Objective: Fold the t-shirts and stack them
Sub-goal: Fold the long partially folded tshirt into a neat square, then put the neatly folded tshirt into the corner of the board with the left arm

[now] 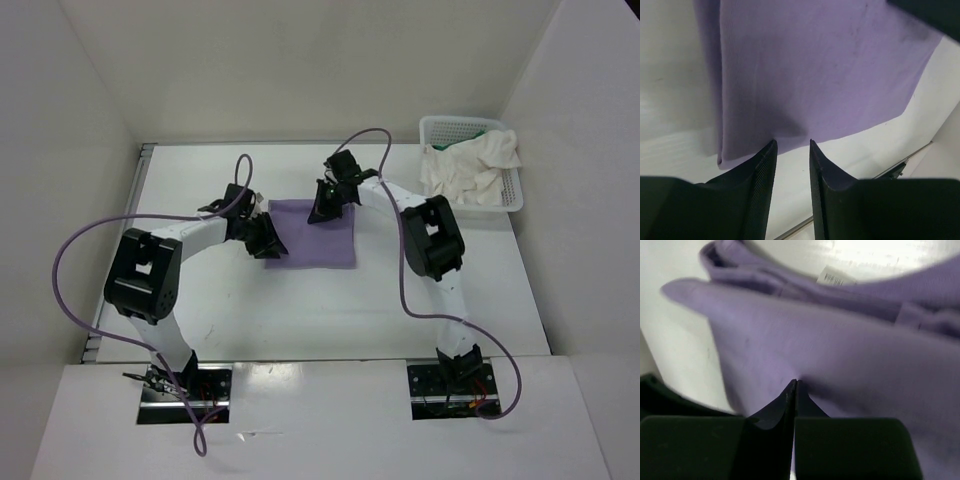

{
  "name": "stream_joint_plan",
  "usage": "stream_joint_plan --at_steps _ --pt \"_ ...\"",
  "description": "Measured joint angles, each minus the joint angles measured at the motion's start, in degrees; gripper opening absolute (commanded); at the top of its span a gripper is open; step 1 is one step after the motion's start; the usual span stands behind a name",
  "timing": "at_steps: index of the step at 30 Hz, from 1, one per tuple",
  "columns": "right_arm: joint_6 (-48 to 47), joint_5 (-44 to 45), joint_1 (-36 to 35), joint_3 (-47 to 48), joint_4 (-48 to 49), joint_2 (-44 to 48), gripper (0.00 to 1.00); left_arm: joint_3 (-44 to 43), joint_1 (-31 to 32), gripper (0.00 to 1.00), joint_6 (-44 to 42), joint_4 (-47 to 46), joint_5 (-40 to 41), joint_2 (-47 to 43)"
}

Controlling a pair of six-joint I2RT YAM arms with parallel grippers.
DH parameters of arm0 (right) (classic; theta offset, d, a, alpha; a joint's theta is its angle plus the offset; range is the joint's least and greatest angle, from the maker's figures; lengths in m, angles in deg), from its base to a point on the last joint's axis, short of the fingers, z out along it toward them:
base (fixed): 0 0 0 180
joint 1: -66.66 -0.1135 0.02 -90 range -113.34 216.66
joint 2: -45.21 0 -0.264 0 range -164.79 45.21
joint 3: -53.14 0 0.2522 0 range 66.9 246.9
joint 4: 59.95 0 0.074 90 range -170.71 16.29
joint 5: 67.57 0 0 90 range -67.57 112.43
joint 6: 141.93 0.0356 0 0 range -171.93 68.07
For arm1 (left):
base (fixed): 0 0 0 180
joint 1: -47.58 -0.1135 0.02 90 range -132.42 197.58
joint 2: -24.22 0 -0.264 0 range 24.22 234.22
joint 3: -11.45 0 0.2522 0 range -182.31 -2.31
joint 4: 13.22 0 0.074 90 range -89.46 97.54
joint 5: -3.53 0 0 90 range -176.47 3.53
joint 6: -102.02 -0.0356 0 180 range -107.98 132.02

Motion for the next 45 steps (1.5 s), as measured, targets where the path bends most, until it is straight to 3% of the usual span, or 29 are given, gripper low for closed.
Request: stream_joint_plan --at_steps 6,12,16,20,21,26,30,35,39,45 --pt "-0.07 -2.64 0.94 11.13 -1.55 -9.97 0.00 2.67 0.85 0.48 -0.04 0.35 0.50 -2.97" --pt "-0.09 -4.81 2.38 26.73 -3.43 -18.21 0.00 2.86 0.50 0.64 -0.35 1.25 1.46 -5.92" --pt "-0.11 -5.66 3.02 29.68 -3.98 -21.42 0.00 2.78 -1.57 0.76 -0.55 1.75 2.08 -6.03" --pt "0.04 -6.71 3.87 29.68 -4.96 -22.67 0.02 0.17 -4.66 0.80 -1.81 2.82 2.29 -4.11" --pt "-0.09 -6.75 4.02 29.70 -5.22 -22.51 0.04 -1.09 -5.18 0.80 -2.05 2.73 2.29 -2.95" --pt "-0.63 -6.64 5.29 29.16 -7.06 -19.69 0.44 -7.15 -7.23 0.81 -3.69 1.29 2.25 5.38" --pt "-1.46 -5.60 6.97 22.12 -6.45 -9.40 0.51 -11.52 -7.52 0.68 -4.59 1.31 0.79 11.17" --pt "-1.33 -4.87 8.59 7.98 -3.08 10.32 0.51 -17.09 -7.17 0.20 -4.83 -0.42 0.02 17.14" --pt "-1.09 -4.55 9.05 -3.43 1.22 23.63 0.51 -20.35 -6.01 0.04 -4.63 -0.87 -0.31 19.69" --pt "-0.70 -4.68 9.92 -18.03 3.04 32.30 0.51 -29.38 -9.16 0.01 -4.48 0.90 -0.72 22.29"
